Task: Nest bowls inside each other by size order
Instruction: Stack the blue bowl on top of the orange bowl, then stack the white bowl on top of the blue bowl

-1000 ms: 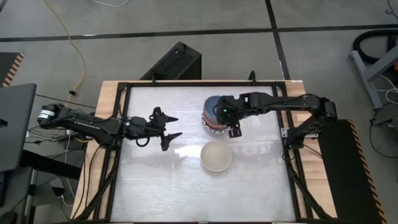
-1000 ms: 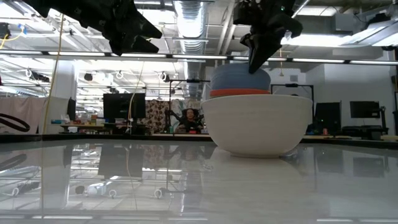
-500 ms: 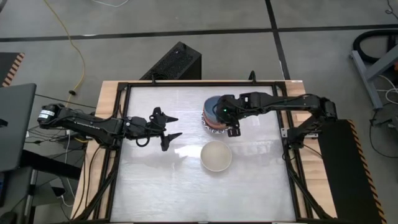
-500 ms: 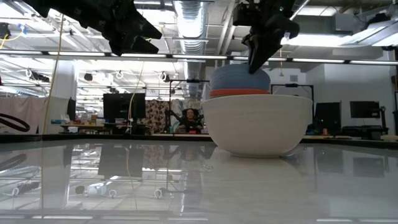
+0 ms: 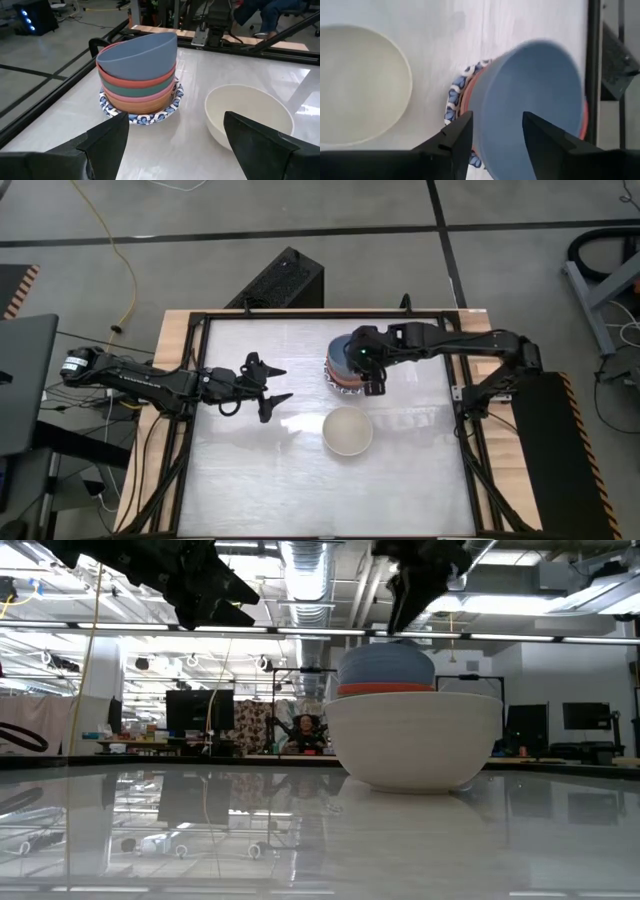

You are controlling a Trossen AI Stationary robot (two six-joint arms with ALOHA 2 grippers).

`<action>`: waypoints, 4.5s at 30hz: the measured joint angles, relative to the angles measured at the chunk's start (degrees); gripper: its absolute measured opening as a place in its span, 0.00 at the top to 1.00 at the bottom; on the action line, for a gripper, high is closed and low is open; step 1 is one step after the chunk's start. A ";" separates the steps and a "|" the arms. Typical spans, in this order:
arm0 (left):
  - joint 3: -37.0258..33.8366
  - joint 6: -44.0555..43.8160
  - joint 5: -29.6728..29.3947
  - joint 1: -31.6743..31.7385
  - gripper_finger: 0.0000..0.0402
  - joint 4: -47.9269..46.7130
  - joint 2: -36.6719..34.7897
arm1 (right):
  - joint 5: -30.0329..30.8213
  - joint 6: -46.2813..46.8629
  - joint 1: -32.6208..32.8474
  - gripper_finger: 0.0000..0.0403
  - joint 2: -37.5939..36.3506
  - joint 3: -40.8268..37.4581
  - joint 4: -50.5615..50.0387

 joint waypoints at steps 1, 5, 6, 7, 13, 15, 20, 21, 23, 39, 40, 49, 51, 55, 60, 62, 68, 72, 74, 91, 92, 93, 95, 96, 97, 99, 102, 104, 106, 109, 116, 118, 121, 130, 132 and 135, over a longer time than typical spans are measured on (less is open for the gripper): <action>0.00 0.00 0.00 -0.01 0.22 -0.13 0.00 | 0.00 0.00 0.24 0.53 0.00 0.98 -0.29; 0.00 -0.07 0.00 0.00 0.22 -0.58 0.00 | 4.96 2.62 1.55 0.59 -0.10 2.19 2.36; 0.00 -0.07 0.00 0.00 0.22 -0.72 0.00 | 7.46 3.34 1.92 0.61 0.02 2.19 2.78; 0.00 -0.07 0.00 -0.02 0.22 -0.93 0.00 | 9.32 3.45 2.27 0.64 0.29 2.19 2.69; 0.00 -0.33 0.04 -0.02 0.22 -1.60 0.00 | 12.38 3.46 4.22 0.84 4.26 2.17 2.66; 0.00 -0.56 0.06 -0.02 0.22 -1.61 0.00 | 13.25 3.50 4.87 0.89 6.13 2.17 2.23; 0.00 -0.66 0.57 0.00 0.22 -1.65 0.00 | 15.07 1.44 5.84 0.98 10.46 2.13 1.32; 0.00 -0.67 0.61 -0.02 0.22 -1.65 0.00 | 15.09 1.04 5.95 0.98 10.77 2.13 1.24; 0.00 -0.77 0.63 -0.02 0.22 -1.65 0.00 | 15.42 1.03 6.02 0.99 11.21 2.15 0.92; 0.00 -1.07 0.68 0.00 0.22 -2.04 0.00 | 2.28 20.49 9.89 0.90 -0.70 2.28 -1.82; 0.00 -1.09 0.70 -0.01 0.22 -2.04 0.00 | 1.45 23.55 10.43 0.89 -0.72 2.28 -3.76; 0.00 -3.01 1.83 -0.02 0.22 -3.42 0.00 | 0.22 45.81 14.80 0.65 0.96 -1.93 -16.22; 0.00 -3.02 2.47 -0.02 0.22 -3.72 0.00 | -0.54 48.59 15.38 0.59 0.96 -3.98 -13.77; 0.00 -3.10 2.60 -0.02 0.22 -4.14 0.00 | -0.74 52.47 15.73 0.49 0.96 -7.81 -10.40; 0.00 -3.21 2.60 -0.02 0.22 -4.31 0.00 | -0.87 54.88 14.83 0.46 0.96 -12.67 -2.33; 0.00 -3.23 2.62 -0.02 0.22 -4.97 0.00 | -0.87 56.01 14.53 0.46 0.90 -14.27 1.27; 0.00 -3.25 2.61 -0.02 0.22 -6.61 0.00 | -0.71 57.55 14.35 0.47 0.90 -16.02 4.22; 0.00 -3.45 2.60 -0.02 0.22 -6.85 0.00 | -0.66 57.66 14.35 0.47 0.90 -18.27 7.46; 0.00 -3.45 2.60 -0.02 0.22 -6.81 0.00 | -0.66 57.67 14.48 0.47 0.93 -19.67 9.36; 0.00 -4.13 2.62 -0.02 0.22 -7.00 0.00 | -0.53 60.19 16.56 0.47 1.20 -23.22 13.58; 0.00 -4.19 2.72 -0.02 0.22 -6.99 0.00 | -0.46 60.19 16.55 0.47 1.48 -23.22 13.94; 0.00 -4.34 3.02 -0.02 0.22 -6.98 0.00 | -0.46 60.17 16.54 0.47 1.85 -23.22 14.22; 0.00 -4.37 3.10 -0.02 0.22 -7.05 0.00 | -0.46 60.06 16.52 0.47 3.11 -23.22 14.83; 0.00 -4.38 3.10 -0.02 0.22 -7.16 0.00 | -0.46 60.02 16.54 0.47 3.89 -23.20 15.02; 0.00 -4.45 3.11 -0.03 0.22 -7.27 0.00 | -0.46 59.66 16.54 0.47 4.73 -23.20 14.94; 0.00 -4.55 3.13 -0.03 0.22 -7.42 0.00 | -0.48 59.10 16.36 0.47 6.40 -23.22 15.34; 0.00 -4.53 3.13 -0.02 0.22 -7.54 0.00 | -0.48 58.99 16.25 0.48 7.65 -23.13 15.55; 0.00 -4.52 3.15 -0.02 0.22 -7.59 0.00 | -0.48 58.97 16.23 0.50 8.18 -23.07 15.58; 0.00 -4.52 3.13 -0.02 0.22 -7.56 0.00 | -0.55 58.99 16.23 0.55 8.28 -23.07 15.49; 0.00 -4.52 3.15 -0.02 0.22 -7.57 0.00 | -0.68 59.81 16.24 0.66 8.15 -23.03 15.40; 0.00 -4.58 3.15 -0.02 0.22 -7.57 0.00 | -5.19 60.24 16.23 0.96 7.69 -22.90 15.62; 0.00 -4.59 3.15 -0.02 0.22 -7.57 0.00 | -7.12 60.64 16.23 0.96 7.78 -22.93 15.65; 0.00 -4.61 3.15 -0.02 0.22 -7.59 0.00 | -9.73 60.13 16.23 0.97 7.80 -21.47 14.46; 0.00 -4.63 3.15 -0.02 0.22 -7.88 0.00 | -10.77 56.23 14.67 0.98 3.76 -10.71 6.74; 0.00 -4.63 3.15 -0.02 0.22 -7.90 0.01 | -9.17 54.81 13.23 0.98 2.13 -7.64 3.10; 0.00 -4.63 3.15 -0.02 0.22 -7.92 0.00 | -6.73 52.66 9.99 0.98 -0.20 -2.83 -1.59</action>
